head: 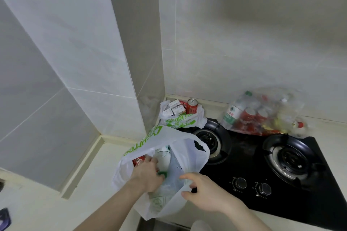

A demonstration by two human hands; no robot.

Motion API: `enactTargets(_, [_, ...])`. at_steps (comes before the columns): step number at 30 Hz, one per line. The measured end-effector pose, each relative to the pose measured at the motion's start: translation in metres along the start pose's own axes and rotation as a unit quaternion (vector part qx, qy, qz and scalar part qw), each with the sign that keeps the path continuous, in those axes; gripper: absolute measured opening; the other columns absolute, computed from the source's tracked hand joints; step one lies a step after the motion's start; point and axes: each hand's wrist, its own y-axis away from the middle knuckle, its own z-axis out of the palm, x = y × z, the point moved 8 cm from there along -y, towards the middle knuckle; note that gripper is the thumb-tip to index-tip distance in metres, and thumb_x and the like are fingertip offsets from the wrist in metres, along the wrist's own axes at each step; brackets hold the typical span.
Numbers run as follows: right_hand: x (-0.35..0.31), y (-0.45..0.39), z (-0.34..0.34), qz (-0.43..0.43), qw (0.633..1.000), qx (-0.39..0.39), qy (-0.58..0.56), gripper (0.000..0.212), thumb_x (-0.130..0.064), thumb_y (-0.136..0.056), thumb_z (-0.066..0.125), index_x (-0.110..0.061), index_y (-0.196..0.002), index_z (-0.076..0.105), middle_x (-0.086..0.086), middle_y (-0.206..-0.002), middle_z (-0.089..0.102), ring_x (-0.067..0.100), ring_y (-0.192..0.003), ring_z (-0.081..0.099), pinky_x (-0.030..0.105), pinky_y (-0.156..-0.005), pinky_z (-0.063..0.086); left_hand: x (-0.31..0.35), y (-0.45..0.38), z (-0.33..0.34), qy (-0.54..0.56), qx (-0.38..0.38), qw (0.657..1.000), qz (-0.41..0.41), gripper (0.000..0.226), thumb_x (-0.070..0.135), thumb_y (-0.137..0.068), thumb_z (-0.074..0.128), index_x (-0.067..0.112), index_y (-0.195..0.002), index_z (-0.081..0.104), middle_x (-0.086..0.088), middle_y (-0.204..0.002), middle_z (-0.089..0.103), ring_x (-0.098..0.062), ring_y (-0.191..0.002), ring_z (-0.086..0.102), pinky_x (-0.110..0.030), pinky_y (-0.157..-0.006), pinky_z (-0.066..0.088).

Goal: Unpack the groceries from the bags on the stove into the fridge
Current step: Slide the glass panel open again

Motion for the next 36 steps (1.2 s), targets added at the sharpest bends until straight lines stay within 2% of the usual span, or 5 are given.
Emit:
enactTargets(6, [0.012,0.012,-0.009,0.018,0.999,0.032,-0.02,0.053,-0.043,-0.096,0.062,-0.042,-0.147,0.048,-0.02,-0.145,0.046,0.004,-0.12,0.058,0.023,-0.105,0.047,0.018,-0.023,0.015,0.053,-0.045,0.995,-0.068,0.052,0.049,-0.088,0.065,0.011,-0.124,0.066,-0.008,-0.121,0.07,-0.027,-0.112,0.068,-0.034,-0.091,0.054])
enactTargets(18, [0.033,0.034,-0.039,0.043,0.994,0.092,-0.044,0.047,-0.04,-0.097,0.062,-0.045,-0.142,0.051,-0.025,-0.139,0.048,0.003,-0.118,0.058,0.026,-0.101,0.052,0.018,-0.042,0.019,0.035,-0.025,0.994,-0.102,0.051,0.049,-0.089,0.068,0.007,-0.119,0.069,-0.012,-0.118,0.072,-0.028,-0.11,0.069,-0.034,-0.087,0.054])
enactTargets(30, [0.032,0.036,-0.048,0.035,0.992,0.106,-0.055,0.049,-0.043,-0.096,0.063,-0.046,-0.143,0.051,-0.027,-0.139,0.047,-0.001,-0.116,0.06,0.023,-0.095,0.054,0.007,-0.028,0.04,0.151,-0.047,0.976,-0.146,0.05,0.042,-0.089,0.07,0.004,-0.121,0.066,-0.015,-0.118,0.071,-0.032,-0.108,0.069,-0.035,-0.086,0.054])
enactTargets(34, [0.04,0.04,-0.047,0.034,0.992,0.108,-0.064,0.047,-0.044,-0.096,0.062,-0.048,-0.141,0.052,-0.028,-0.136,0.05,-0.006,-0.116,0.058,0.025,-0.092,0.058,-0.001,-0.023,0.015,0.245,0.0,0.958,-0.15,0.067,0.073,-0.071,0.059,0.01,-0.087,0.074,-0.007,-0.086,0.076,-0.025,-0.082,0.071,-0.034,-0.076,0.058])
enactTargets(36, [0.042,0.039,-0.046,0.031,0.991,0.109,-0.066,0.047,-0.043,-0.095,0.063,-0.048,-0.14,0.052,-0.026,-0.135,0.052,-0.006,-0.115,0.06,0.025,-0.088,0.059,-0.001,-0.012,-0.015,0.273,0.035,0.951,-0.138,0.062,0.067,-0.081,0.057,0.01,-0.064,0.071,-0.004,-0.061,0.073,-0.021,-0.065,0.07,-0.028,-0.064,0.051])
